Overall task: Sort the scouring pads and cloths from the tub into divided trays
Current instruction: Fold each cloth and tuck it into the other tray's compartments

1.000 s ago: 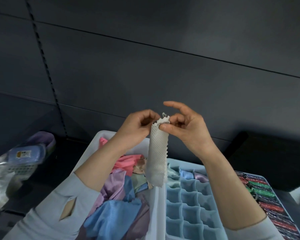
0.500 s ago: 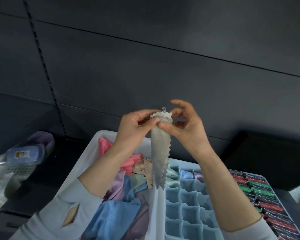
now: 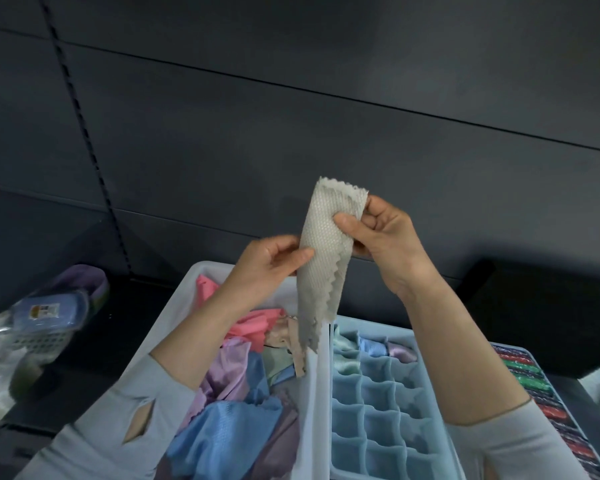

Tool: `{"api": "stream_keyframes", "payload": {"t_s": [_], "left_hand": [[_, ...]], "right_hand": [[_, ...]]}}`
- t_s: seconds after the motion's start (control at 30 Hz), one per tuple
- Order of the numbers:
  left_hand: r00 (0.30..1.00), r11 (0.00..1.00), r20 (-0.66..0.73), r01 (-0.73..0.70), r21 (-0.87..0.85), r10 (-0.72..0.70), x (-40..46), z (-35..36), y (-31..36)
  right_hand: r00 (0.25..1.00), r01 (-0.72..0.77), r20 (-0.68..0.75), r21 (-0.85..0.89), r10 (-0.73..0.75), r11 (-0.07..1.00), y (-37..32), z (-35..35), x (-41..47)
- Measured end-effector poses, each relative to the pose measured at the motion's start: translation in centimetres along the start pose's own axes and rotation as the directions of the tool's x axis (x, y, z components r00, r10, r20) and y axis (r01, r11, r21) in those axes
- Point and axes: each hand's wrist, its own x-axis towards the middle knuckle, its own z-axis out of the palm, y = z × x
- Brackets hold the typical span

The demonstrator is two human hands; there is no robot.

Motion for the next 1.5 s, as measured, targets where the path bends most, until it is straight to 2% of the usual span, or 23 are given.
{"api": "stream_keyframes", "payload": {"t_s": [0.17, 0.33, 0.43, 0.57, 0.63, 0.7, 0.8, 0.97, 1.1, 1.17, 1.3, 1.5], "left_hand": [[0.997, 0.994, -0.009, 0.076, -0.082, -0.077, -0.3, 0.4, -0.8], [0.999, 0.999, -0.039, 0.031, 0.012, -0.031, -0.5, 1.3, -1.0], [0.996, 0.998, -0.077, 0.051, 0.045, -0.048, -0.5, 1.7, -1.4], [0.977, 0.994, -0.185, 0.112, 0.006, -0.108, -0.1, 1.9, -1.8], [0.971, 0.989, -0.191, 0.145, -0.015, -0.146, 0.1, 2.0, -1.8], [0.972, 0.98, -0.128, 0.192, -0.057, -0.198, 0.0, 1.8, -1.7], [0.978, 0.975, -0.018, 0.204, -0.089, -0.206, -0.2, 1.7, -1.6], [0.992, 0.993, -0.123, 0.002, -0.119, -0.017, 0.5, 1.8, -0.7], [0.982, 0.992, -0.138, -0.129, -0.011, 0.127, 0.9, 1.5, 0.2], [0.983, 0.991, -0.127, -0.136, -0.016, 0.133, 0.9, 1.3, 0.4], [0.991, 0.993, -0.06, -0.118, 0.006, 0.119, 1.0, 1.0, 0.4], [0.976, 0.984, -0.133, -0.176, -0.026, 0.171, 1.4, 1.1, 0.4]], "right_hand": [[0.992, -0.068, -0.097, 0.109, 0.079, 0.992, 0.6, -0.4, 0.6], [0.982, -0.095, -0.142, 0.181, 0.122, 0.979, 1.7, -0.1, 0.4], [0.968, -0.179, -0.153, 0.139, 0.2, 0.974, 1.8, -0.4, 0.2], [0.929, -0.369, -0.002, -0.107, 0.371, 0.923, 2.8, -1.0, -1.4], [0.92, -0.382, 0.043, -0.117, 0.389, 0.917, 3.6, -1.0, -2.2], [0.924, -0.381, 0.019, -0.061, 0.382, 0.923, 4.2, -1.2, -2.5], [0.95, -0.313, -0.015, -0.024, 0.312, 0.95, 4.5, -1.5, -2.4], [0.997, -0.038, -0.064, -0.121, 0.031, 0.992, 4.0, -1.3, -1.7], [0.988, 0.143, -0.017, -0.282, -0.154, 0.949, 3.2, -1.3, -1.2], [0.983, 0.172, -0.01, -0.312, -0.184, 0.934, 2.8, -1.5, -1.2], [0.982, 0.184, -0.007, -0.246, -0.191, 0.952, 2.6, -1.3, -1.1], [0.973, 0.227, 0.084, -0.237, -0.213, 0.945, 2.7, -1.7, -1.4]]}}
